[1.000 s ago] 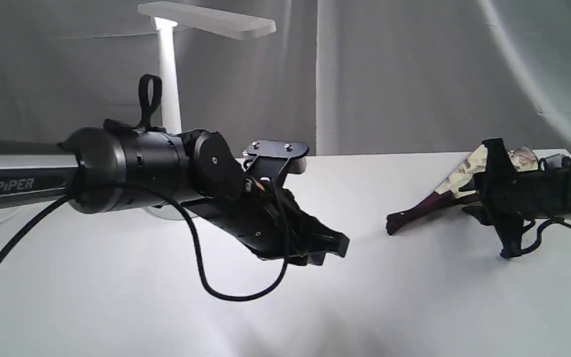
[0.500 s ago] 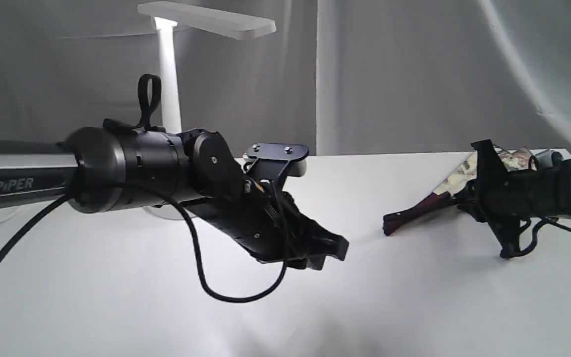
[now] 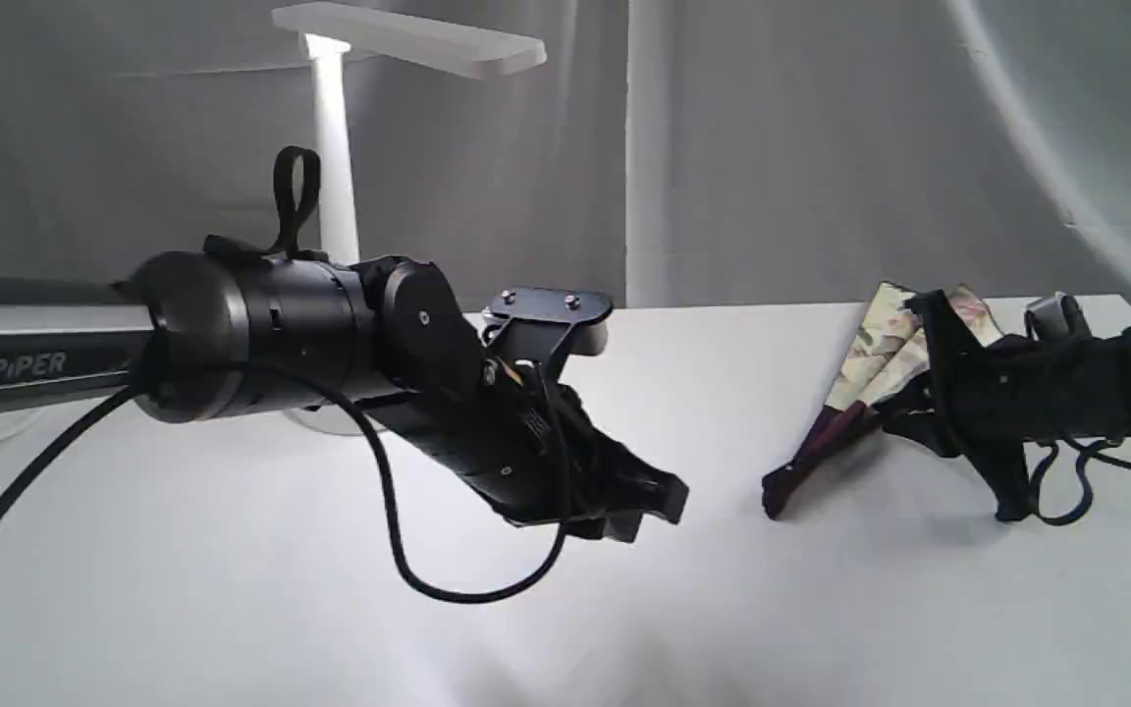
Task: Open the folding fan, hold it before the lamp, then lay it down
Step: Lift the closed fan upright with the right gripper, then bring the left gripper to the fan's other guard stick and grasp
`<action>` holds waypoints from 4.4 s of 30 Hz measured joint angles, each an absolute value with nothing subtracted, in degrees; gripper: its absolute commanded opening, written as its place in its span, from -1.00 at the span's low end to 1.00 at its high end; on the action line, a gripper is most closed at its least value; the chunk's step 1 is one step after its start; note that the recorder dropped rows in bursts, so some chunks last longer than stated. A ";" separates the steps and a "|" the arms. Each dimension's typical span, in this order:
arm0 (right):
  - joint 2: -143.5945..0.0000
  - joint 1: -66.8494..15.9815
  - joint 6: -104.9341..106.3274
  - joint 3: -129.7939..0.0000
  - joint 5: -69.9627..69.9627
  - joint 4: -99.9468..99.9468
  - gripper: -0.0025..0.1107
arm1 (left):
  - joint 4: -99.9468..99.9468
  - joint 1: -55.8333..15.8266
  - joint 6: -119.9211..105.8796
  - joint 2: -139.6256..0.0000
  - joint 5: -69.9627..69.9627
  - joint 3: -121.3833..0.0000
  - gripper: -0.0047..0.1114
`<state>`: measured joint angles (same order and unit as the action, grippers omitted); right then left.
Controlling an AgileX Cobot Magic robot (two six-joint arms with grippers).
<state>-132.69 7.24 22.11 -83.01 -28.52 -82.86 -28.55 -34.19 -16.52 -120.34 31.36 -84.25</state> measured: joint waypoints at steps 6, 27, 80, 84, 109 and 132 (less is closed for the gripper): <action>-132.06 9.09 26.98 -82.40 -35.30 -80.50 -0.96 | -28.11 -34.19 -16.52 -119.23 31.36 -84.25 -0.32; -129.89 15.13 49.18 -82.32 -61.40 -83.43 -0.96 | -27.90 -34.19 -14.21 -117.73 31.36 -84.25 -0.32; -108.09 17.98 60.22 -56.61 -69.03 -78.54 -0.96 | -16.54 -39.52 -15.51 -97.33 3.93 -55.09 -0.92; -107.63 17.98 60.32 -56.09 -69.03 -78.54 -0.96 | -16.38 -42.26 -13.79 -95.95 -11.77 -48.38 -0.92; -106.99 17.98 61.05 -56.00 -69.03 -79.06 -0.96 | -4.67 -43.67 34.77 -113.98 -58.32 -44.03 -0.55; -106.99 15.07 61.16 -55.86 -69.03 -80.66 -0.96 | 27.77 -30.46 100.90 -129.61 -65.00 -63.07 0.12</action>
